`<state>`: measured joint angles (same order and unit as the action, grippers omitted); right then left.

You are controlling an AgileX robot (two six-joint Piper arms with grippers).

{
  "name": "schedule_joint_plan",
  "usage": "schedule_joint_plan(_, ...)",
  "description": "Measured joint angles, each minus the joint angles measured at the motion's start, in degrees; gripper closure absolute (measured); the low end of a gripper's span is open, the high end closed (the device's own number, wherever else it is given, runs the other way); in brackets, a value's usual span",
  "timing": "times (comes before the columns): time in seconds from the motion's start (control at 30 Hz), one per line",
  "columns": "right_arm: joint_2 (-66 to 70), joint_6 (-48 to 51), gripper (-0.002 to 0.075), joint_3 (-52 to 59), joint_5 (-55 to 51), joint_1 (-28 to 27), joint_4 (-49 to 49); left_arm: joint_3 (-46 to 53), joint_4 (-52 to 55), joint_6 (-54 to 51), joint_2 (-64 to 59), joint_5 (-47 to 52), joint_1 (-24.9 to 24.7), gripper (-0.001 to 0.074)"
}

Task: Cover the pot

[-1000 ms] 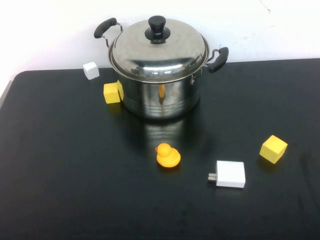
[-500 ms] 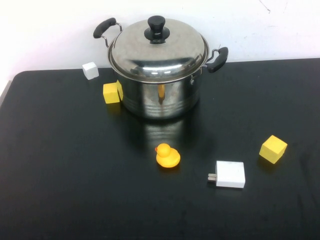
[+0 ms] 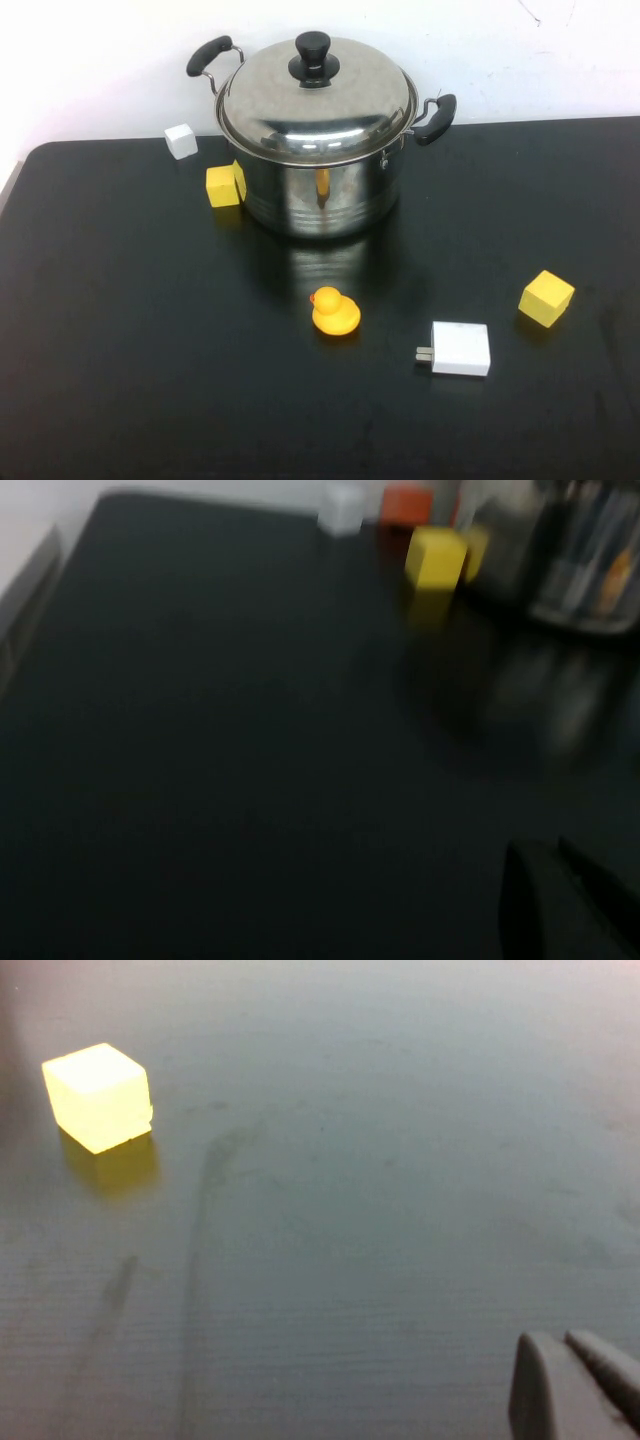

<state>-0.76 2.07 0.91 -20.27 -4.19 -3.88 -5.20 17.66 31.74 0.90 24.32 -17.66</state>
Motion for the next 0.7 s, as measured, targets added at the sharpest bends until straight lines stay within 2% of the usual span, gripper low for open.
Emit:
schedule_joint_plan(0.17, 0.0, 0.0, 0.0728, 0.0, 0.0, 0.0, -0.1, 5.2, -0.3, 0.1, 0.0, -1.1, 0.0, 0.0735)
schedule_joint_plan(0.33, 0.0, 0.0, 0.0728, 0.0, 0.0, 0.0, -0.1, 5.9, -4.1, 0.1, 0.0, -5.3, 2.8, 0.0735)
schedule_joint_plan(0.5, 0.0, 0.0, 0.0728, 0.0, 0.0, 0.0, -0.1, 6.0, -9.6, 0.1, 0.0, -6.1, 8.8, 0.0735)
schedule_joint_plan(0.7, 0.0, 0.0, 0.0728, 0.0, 0.0, 0.0, -0.1, 6.1, -10.6, 0.1, 0.0, -6.3, 16.1, 0.0735)
